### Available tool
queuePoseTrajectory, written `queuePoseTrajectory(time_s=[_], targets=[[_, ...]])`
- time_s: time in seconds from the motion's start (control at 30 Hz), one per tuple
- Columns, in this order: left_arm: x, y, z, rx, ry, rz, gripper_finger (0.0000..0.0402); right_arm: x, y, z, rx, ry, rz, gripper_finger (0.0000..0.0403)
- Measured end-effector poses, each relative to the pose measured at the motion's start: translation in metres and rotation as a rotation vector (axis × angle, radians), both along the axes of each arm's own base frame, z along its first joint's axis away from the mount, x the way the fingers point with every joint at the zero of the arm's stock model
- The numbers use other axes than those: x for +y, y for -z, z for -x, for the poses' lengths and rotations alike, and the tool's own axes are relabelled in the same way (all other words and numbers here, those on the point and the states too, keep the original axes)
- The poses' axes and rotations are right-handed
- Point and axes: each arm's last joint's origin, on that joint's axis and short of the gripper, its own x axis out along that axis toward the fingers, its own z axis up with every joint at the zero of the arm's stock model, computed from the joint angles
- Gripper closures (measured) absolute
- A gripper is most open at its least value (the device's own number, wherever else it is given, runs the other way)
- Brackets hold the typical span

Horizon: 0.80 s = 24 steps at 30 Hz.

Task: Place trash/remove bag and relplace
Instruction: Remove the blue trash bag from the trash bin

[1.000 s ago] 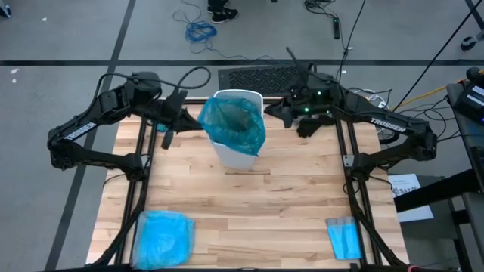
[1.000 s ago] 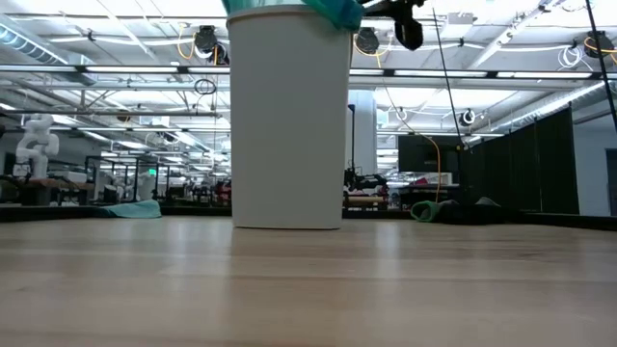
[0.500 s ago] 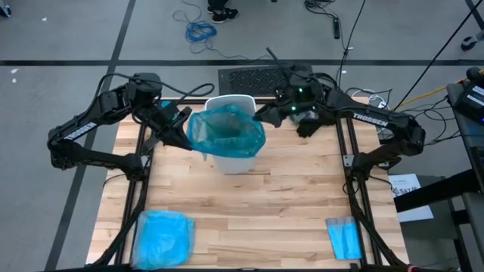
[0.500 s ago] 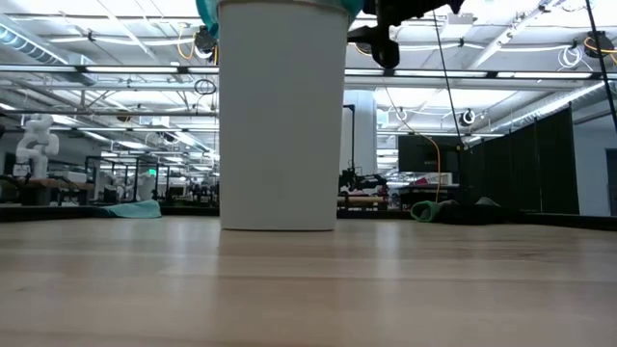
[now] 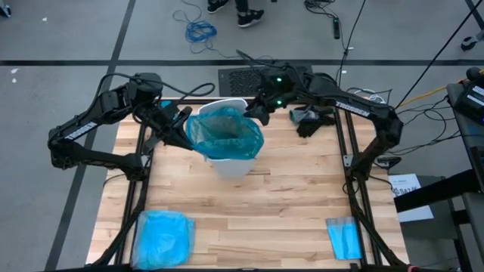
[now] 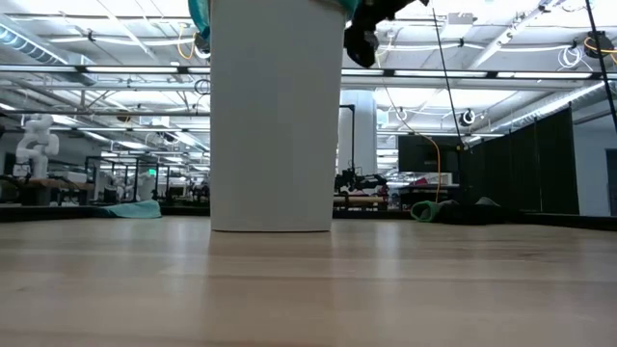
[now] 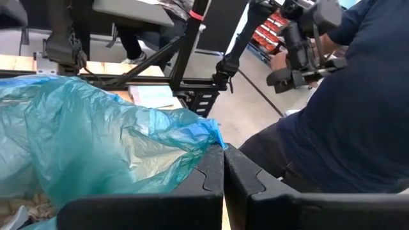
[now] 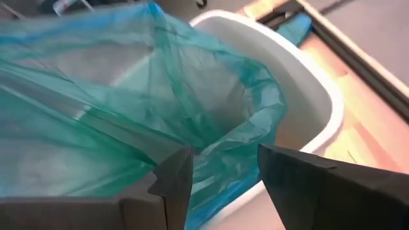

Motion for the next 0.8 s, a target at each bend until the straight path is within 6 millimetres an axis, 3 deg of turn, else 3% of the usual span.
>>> queuePoseTrajectory(time_s=[0.43,0.8], targets=[[0.000,0.000,0.000,-0.008,-0.013,-0.027,0.0401,0.003,-0.001,-0.029,0.117,-0.113,0.060,0.0233],[0.001,0.001,0.000,-0.005,-0.028,-0.034,0.0402,0.008,0.007,-0.031,0.206,-0.089,0.055,0.0234]])
